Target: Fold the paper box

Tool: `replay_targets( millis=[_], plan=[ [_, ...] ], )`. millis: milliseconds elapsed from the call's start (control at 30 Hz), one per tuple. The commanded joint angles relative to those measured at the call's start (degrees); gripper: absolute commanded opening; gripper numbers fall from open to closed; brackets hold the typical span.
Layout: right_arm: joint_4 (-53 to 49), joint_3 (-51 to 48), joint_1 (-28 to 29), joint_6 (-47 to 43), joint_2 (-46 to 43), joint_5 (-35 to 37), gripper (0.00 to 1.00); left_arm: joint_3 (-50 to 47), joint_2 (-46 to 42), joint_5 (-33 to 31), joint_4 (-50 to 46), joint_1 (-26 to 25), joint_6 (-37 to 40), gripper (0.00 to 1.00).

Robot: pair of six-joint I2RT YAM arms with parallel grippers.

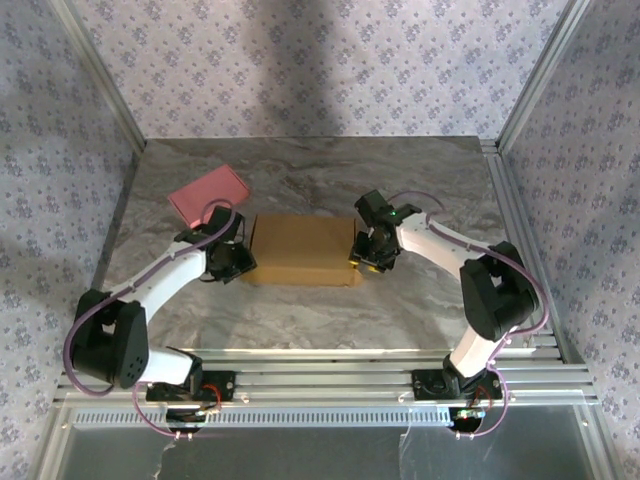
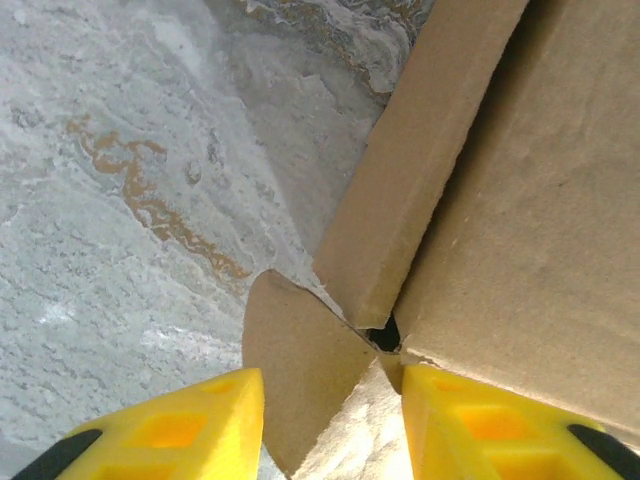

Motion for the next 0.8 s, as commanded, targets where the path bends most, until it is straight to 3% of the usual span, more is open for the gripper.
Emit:
replay_targets(
  millis=[0, 467, 767],
  plan=[
    [-0.6, 2.8, 0.5, 0.5, 1.5, 1.7, 0.43, -1.2, -3.1, 1.3, -1.4, -0.6, -2.1, 0.37],
    [-2.7, 7.5, 1.8, 0.9, 4.9, 4.6, 0.48, -3.9, -10.5, 1.9, -2.8, -2.9, -4.7, 0.34],
    [-2.3, 6.3, 2.7, 0.5, 2.1, 7.0, 0.57, 2.9, -15.2, -1.8, -9.6, -2.8, -3.0, 0.53]
  ],
)
